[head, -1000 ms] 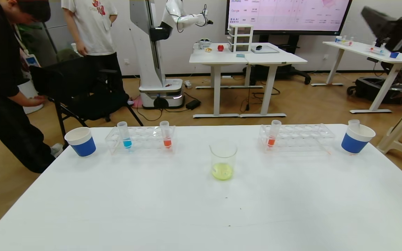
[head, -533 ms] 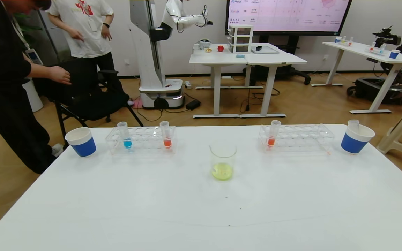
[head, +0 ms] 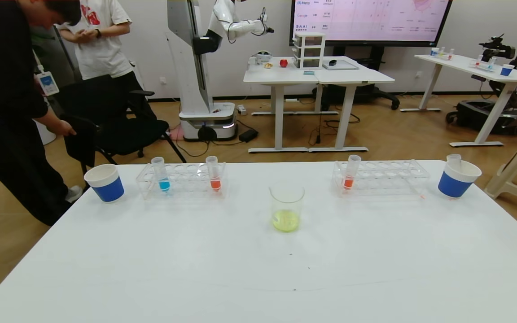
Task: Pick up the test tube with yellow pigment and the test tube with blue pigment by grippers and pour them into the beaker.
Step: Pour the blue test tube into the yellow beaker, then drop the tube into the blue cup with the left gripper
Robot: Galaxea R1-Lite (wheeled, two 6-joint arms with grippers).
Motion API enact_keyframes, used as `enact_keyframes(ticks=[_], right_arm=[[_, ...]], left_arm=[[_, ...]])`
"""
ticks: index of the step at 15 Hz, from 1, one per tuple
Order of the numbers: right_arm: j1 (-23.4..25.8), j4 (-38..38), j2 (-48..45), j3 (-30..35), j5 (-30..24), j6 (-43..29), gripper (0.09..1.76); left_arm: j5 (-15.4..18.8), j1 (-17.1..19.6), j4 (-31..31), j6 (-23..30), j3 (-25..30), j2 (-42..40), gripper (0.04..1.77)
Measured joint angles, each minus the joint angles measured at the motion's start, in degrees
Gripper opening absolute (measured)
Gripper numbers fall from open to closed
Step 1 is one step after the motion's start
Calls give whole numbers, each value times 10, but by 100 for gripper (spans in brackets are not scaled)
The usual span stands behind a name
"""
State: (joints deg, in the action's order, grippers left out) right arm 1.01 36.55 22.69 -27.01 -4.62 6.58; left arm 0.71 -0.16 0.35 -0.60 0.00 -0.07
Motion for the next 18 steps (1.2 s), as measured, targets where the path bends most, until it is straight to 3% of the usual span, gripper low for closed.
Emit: enact_keyframes(ticks=[4,8,10,15,18], right_arm=[[-11,-125,-158,69,2,23,174],[-15,-104,-217,188,22,23,174],[-16,-156,-224,248,22,18,174],[-16,-369,-227,269,25,7,174],[-16,-371,-227,270,25,1,174]], left_arm=[[0,0,0,0,0,0,175],[0,0,0,0,0,0,175],[0,0,0,0,0,0,175],[-1,0,1,-1,0,0,175],[1,0,-22,4,-11,0,175]])
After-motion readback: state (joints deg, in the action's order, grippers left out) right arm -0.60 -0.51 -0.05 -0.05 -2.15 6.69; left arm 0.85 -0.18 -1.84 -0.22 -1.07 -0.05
